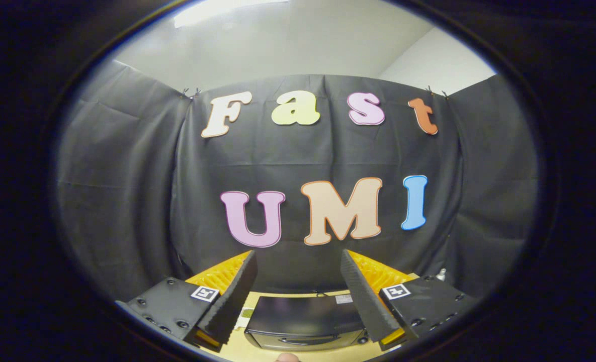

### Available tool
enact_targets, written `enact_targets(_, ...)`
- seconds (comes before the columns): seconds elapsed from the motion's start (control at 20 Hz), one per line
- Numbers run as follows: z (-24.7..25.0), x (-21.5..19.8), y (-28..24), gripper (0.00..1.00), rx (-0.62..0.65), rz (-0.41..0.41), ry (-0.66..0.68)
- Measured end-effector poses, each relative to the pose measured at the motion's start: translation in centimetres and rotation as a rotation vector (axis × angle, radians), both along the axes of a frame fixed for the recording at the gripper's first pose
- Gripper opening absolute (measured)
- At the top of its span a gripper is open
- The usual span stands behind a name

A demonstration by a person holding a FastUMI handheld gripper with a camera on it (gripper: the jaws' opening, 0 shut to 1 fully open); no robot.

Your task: Open the toaster oven, put the food inside, and close the toaster oven door.

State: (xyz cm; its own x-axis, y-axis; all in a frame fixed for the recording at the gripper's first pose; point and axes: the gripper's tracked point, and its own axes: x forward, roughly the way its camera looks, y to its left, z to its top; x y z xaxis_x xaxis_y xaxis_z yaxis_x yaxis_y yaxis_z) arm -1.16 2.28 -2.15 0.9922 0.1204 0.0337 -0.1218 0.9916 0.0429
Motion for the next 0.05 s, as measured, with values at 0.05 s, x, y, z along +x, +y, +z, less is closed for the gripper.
enact_targets(0.05, -0.10, 0.06, -0.20, 1.00, -0.002, 0.000, 0.003)
